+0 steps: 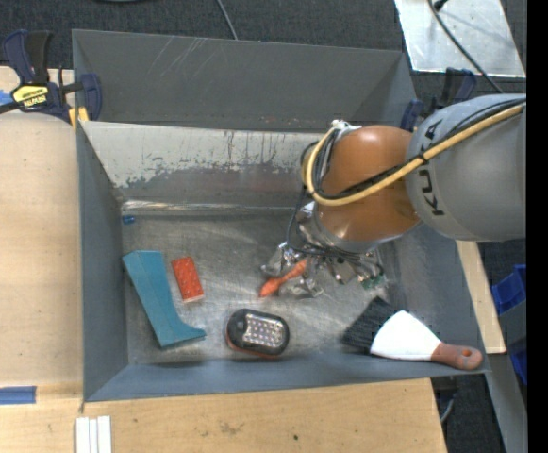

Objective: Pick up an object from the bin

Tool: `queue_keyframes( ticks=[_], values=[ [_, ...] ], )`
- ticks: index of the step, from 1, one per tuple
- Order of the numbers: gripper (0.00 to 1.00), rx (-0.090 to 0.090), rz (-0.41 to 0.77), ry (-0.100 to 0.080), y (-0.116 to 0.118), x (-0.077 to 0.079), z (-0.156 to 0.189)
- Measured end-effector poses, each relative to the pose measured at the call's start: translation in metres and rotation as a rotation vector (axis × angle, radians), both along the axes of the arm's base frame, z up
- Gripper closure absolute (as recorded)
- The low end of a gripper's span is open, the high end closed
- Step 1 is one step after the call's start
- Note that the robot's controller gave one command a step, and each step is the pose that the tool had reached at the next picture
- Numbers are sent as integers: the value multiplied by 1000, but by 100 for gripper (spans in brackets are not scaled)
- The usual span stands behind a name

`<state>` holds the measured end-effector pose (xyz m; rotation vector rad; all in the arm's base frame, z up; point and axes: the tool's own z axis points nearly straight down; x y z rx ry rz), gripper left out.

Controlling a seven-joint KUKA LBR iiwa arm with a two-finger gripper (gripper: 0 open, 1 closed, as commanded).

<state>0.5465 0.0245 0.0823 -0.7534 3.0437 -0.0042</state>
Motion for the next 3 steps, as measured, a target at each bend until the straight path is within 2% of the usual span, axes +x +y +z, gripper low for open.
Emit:
queue_keyframes(
  ticks=[1,2,3],
  values=[
    [100,1,-1,8,0,-2,18],
    [100,2,-1,2,1,0,34],
    [100,1,-1,8,1,-1,48]
  ],
)
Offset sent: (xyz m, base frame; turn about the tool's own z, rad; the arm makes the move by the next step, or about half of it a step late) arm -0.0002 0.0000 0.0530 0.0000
